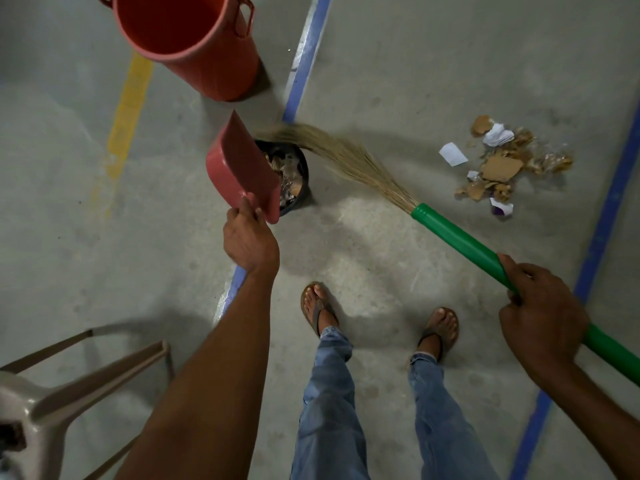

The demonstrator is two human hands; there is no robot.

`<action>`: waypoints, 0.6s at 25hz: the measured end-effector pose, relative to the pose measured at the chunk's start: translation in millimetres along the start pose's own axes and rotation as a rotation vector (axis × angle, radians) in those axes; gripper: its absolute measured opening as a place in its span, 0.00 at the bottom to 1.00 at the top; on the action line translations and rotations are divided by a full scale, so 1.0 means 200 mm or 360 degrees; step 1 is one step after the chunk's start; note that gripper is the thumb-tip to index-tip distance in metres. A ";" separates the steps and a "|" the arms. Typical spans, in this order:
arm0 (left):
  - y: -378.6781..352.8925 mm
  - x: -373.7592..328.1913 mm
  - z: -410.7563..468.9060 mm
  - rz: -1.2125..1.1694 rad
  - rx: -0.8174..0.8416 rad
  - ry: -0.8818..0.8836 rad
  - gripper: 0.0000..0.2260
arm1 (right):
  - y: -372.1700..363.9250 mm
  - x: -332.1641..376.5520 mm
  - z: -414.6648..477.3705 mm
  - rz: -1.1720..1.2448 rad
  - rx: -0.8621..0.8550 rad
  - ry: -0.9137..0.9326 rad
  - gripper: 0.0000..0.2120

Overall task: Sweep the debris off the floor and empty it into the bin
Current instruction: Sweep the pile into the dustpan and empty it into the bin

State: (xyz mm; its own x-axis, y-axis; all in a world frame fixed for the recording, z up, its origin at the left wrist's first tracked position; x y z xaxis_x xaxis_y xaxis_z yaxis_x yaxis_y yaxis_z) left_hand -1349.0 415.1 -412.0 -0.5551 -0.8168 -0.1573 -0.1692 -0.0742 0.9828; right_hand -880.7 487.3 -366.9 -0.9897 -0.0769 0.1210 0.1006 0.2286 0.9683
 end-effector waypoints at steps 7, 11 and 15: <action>-0.01 0.02 0.10 -0.0112 0.0026 0.0110 0.14 | -0.13 -0.07 -0.03 0.0445 0.0463 -0.0497 0.31; -0.01 0.01 0.04 -0.0308 -0.0071 0.0076 0.16 | -0.42 0.00 -0.01 0.0657 0.0949 -0.0520 0.28; -0.05 -0.17 -0.13 -0.0643 -0.0174 0.0044 0.18 | -0.73 0.15 0.18 0.0678 0.1345 -0.0460 0.23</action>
State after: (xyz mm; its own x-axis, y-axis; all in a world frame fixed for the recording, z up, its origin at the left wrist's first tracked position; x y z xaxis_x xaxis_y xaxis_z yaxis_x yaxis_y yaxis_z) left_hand -1308.6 428.5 -413.2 -0.4394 -0.7247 -0.5308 -0.2806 -0.4506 0.8475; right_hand -929.2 485.7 -512.4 -0.8858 0.3871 0.2561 0.4596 0.8082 0.3683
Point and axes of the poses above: each hand's wrist, its own z-axis towards the middle knuckle, its own y-axis out of the back of the hand, x = y × z, the point moved 7 cm from there along z, towards the middle knuckle, and after that the axes turned 4 degrees about -y, right-handed, at the moved point
